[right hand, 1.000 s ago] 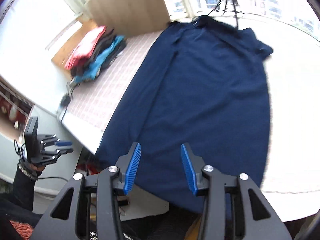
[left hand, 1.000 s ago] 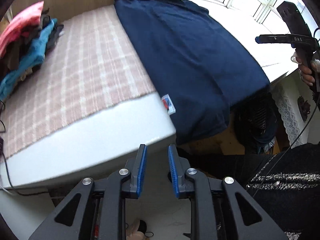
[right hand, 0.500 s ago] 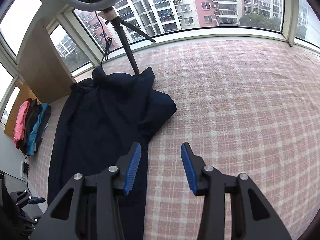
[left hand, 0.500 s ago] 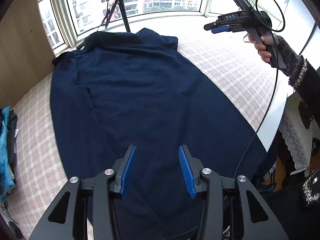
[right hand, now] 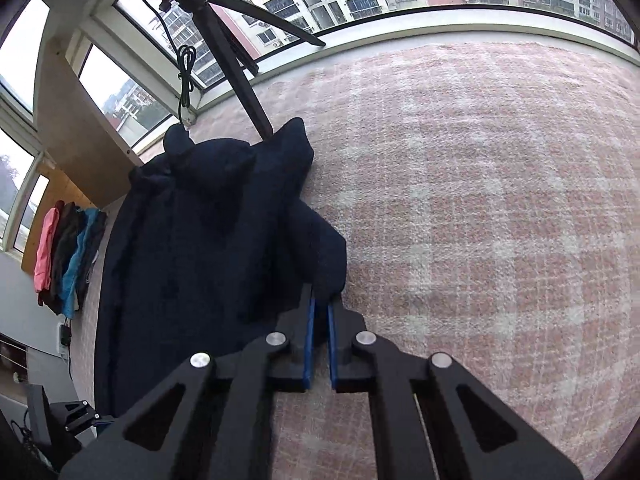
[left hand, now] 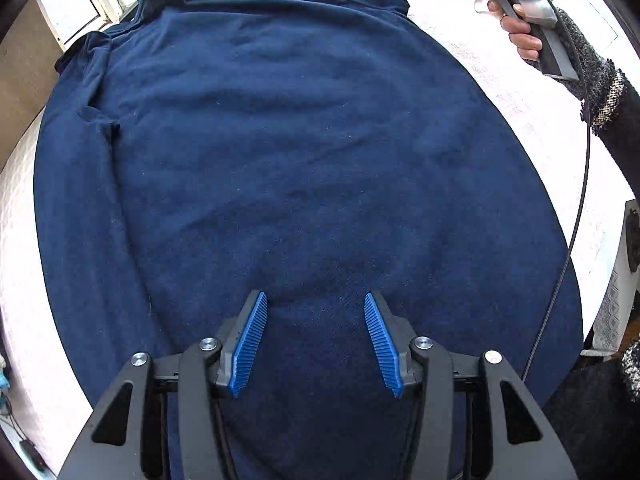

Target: Fold clothes

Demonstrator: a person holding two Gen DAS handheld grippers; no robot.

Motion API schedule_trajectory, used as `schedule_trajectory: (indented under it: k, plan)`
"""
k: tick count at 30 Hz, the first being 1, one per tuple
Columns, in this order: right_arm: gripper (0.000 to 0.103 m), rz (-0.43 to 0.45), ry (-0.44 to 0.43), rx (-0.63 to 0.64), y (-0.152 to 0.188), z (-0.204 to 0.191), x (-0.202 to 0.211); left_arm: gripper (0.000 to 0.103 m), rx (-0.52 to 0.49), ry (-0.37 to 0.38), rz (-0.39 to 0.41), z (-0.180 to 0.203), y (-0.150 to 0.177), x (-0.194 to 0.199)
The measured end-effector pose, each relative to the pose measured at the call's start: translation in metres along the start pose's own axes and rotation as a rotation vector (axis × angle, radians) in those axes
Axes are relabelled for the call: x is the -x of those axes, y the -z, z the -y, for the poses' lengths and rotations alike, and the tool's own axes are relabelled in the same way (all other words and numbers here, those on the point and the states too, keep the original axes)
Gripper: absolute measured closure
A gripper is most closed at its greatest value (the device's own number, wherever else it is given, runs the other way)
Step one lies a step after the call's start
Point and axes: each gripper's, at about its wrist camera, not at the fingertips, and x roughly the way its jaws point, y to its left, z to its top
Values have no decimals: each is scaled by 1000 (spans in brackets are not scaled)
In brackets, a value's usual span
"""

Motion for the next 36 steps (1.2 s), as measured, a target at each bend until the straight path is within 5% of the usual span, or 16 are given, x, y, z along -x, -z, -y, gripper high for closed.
schedule_trajectory:
  k: [4, 6, 7, 11, 17, 23, 25, 27, 28, 34, 36]
  plan:
    - [88, 180, 12, -29, 28, 1, 70, 47, -27, -14, -22, 7, -1, 0]
    - [35, 186, 64, -10, 35, 2, 83, 47, -41, -21, -33, 10, -1, 0]
    - [30, 187, 85, -9, 35, 5, 86, 47, -44, -24, -41, 11, -2, 0]
    - [31, 209, -12, -95, 10, 46, 89, 54, -85, -33, -15, 26, -36, 12]
    - [59, 96, -113, -145, -54, 88, 38, 50, -369, -49, 262, 107, -145, 45]
    - [59, 42, -145, -151, -66, 93, 22, 48, -544, -129, 298, 163, -244, -11]
    - [59, 41, -143, -146, -62, 97, 27, 54, -525, -155, 254, 162, -263, -34]
    - [59, 35, -172, -154, -58, 99, 30, 72, -440, -91, 254, 145, -273, -34]
    - [59, 29, -186, -155, -55, 99, 31, 97, -381, -53, 256, 132, -276, -30]
    - [59, -41, -243, -124, -54, 81, 3, 98, -2, 130, 338, 39, -244, 3]
    - [59, -67, -268, -128, -57, 73, -12, 98, 32, 127, 335, 29, -229, -4]
